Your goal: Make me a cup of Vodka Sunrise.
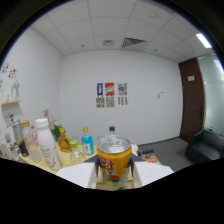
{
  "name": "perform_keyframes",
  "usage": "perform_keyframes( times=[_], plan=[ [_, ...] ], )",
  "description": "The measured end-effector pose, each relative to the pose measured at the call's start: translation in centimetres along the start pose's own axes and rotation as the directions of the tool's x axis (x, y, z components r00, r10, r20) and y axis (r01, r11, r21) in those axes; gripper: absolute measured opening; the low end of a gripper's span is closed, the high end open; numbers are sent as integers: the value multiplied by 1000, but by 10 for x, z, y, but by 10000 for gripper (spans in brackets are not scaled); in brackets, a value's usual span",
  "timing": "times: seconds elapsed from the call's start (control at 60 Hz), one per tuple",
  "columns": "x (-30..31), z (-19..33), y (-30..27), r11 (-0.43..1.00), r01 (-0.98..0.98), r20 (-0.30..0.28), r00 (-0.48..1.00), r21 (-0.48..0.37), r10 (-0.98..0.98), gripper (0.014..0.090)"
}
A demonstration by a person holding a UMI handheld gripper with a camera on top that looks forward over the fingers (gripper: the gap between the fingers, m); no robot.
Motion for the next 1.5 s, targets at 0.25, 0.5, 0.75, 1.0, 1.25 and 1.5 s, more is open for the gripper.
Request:
perform_keyframes(
  times=[0.25,0.5,0.75,1.0,1.25,1.5],
  plan=[
    [-25,-61,44,1000,-14,-19,1000,-26,14,500],
    [-56,-66,177,981,20,-56,998,-194,-31,500],
    [-63,-52,228,875,413,-62,895,-252,-441,501],
    [-62,-32,218,515,828,-53,517,-222,-854,498],
    [-82,-23,210,39,990,-44,33,-135,-998,500],
    [-111,-27,221,-362,931,-32,-363,-37,-931,500]
  ],
)
